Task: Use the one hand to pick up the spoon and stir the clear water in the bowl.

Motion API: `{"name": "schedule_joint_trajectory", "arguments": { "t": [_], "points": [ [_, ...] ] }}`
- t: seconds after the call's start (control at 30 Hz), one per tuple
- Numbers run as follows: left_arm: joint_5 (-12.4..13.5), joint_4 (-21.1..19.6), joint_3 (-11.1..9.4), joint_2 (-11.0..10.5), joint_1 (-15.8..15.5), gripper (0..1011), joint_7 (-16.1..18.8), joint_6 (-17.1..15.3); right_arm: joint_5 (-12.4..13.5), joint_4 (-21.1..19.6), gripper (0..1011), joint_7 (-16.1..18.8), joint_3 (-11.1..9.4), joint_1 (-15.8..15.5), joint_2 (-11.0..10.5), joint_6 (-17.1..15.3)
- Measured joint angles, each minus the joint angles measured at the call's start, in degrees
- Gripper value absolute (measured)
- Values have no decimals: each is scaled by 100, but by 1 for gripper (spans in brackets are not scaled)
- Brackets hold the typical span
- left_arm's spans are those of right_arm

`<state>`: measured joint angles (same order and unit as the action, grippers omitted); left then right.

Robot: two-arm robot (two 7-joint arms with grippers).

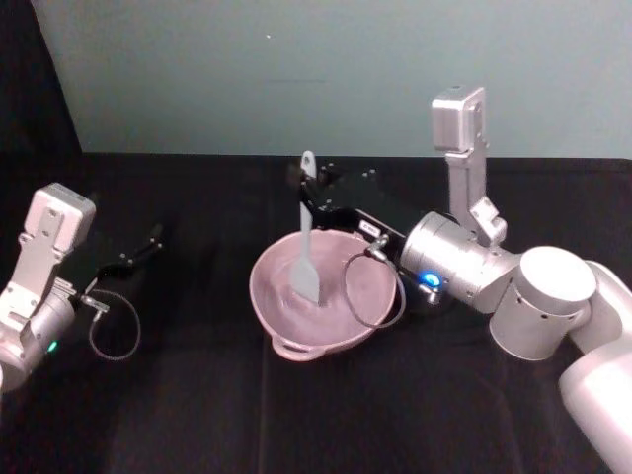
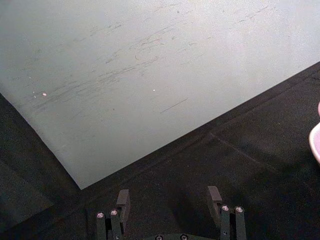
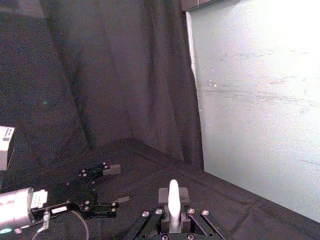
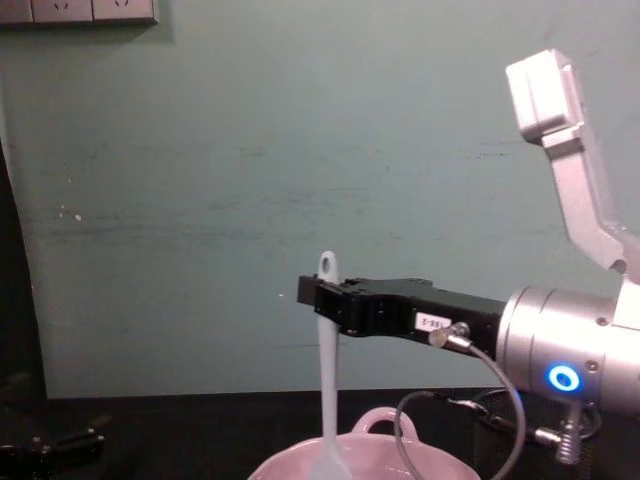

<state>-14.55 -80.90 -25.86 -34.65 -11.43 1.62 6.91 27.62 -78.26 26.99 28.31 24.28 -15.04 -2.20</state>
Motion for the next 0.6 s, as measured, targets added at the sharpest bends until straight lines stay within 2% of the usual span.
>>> {"name": "schedule_joint_trajectory", "arguments": {
  "t": [0.2, 0.6],
  "points": [
    [0, 0, 0, 0, 0, 1011, 0, 0, -13, 38, 114, 15, 63, 26, 39, 4],
    [0, 0, 0, 0, 0, 1011, 0, 0, 26, -40, 114, 10, 28, 5, 0, 9]
  ]
}}
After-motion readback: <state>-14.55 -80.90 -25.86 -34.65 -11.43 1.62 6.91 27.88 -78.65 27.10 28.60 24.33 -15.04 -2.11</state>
